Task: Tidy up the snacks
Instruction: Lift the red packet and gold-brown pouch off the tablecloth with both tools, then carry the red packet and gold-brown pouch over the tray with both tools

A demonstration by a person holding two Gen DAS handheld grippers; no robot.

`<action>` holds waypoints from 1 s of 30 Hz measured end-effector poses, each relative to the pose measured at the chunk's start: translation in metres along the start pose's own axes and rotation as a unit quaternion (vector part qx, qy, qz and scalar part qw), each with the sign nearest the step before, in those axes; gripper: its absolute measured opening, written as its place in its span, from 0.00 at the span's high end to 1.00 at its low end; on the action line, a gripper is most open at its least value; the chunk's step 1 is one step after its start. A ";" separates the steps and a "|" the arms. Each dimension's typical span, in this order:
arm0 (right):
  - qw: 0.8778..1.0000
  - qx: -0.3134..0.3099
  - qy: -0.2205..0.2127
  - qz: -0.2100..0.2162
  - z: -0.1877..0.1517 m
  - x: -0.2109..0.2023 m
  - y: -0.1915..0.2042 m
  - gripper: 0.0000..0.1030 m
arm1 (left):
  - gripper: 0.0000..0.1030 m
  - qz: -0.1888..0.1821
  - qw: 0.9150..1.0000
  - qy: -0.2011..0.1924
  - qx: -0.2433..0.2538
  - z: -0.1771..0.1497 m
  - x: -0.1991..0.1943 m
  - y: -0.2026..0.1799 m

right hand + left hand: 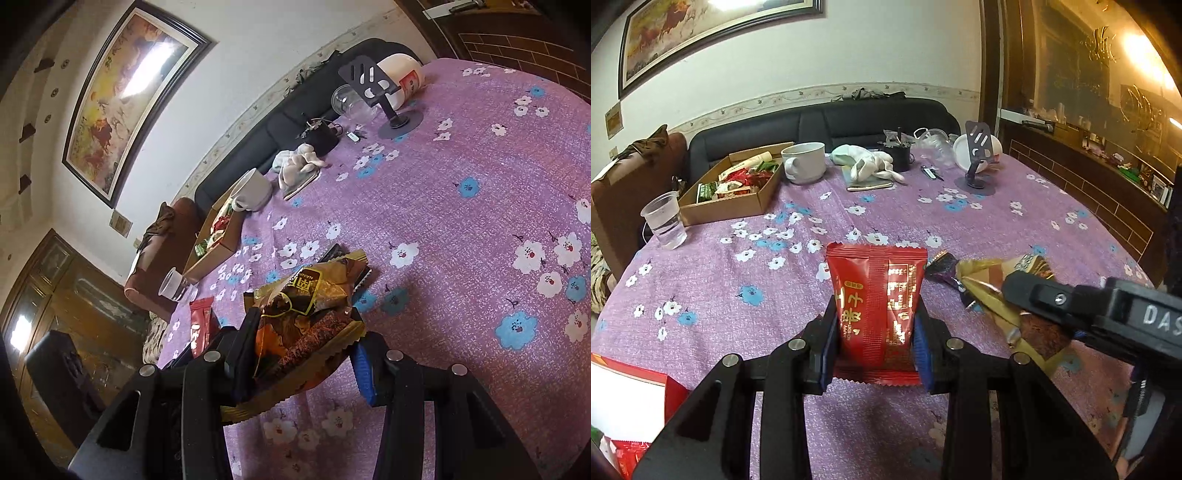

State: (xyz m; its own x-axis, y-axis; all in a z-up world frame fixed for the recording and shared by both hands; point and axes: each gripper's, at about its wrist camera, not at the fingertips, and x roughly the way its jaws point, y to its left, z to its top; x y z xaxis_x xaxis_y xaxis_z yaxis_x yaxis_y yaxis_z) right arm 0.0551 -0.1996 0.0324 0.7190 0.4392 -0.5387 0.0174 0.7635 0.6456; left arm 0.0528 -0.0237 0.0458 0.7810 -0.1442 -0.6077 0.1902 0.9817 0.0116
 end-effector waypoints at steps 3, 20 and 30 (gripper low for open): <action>1.000 -0.004 -0.003 -0.003 0.000 0.003 -0.001 0.55 | 0.68 -0.003 1.000 -0.003 0.000 0.000 -0.002 -0.001; 0.999 -0.034 -0.017 -0.024 -0.029 -0.057 0.019 0.55 | 0.69 -0.023 0.999 -0.022 -0.011 -0.011 -0.052 -0.005; 0.998 -0.057 -0.029 0.007 -0.066 -0.095 0.049 0.55 | 0.68 0.017 0.999 -0.041 0.002 -0.045 -0.132 0.011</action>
State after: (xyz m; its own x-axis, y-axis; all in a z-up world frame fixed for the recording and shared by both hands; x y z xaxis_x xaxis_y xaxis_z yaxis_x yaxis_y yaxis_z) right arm -0.0578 -0.1726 0.0792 0.7578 0.4242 -0.4957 -0.0696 0.8080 0.5850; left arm -0.0753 0.0115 0.0905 0.8326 -0.1206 -0.5406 0.1648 0.9857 0.0339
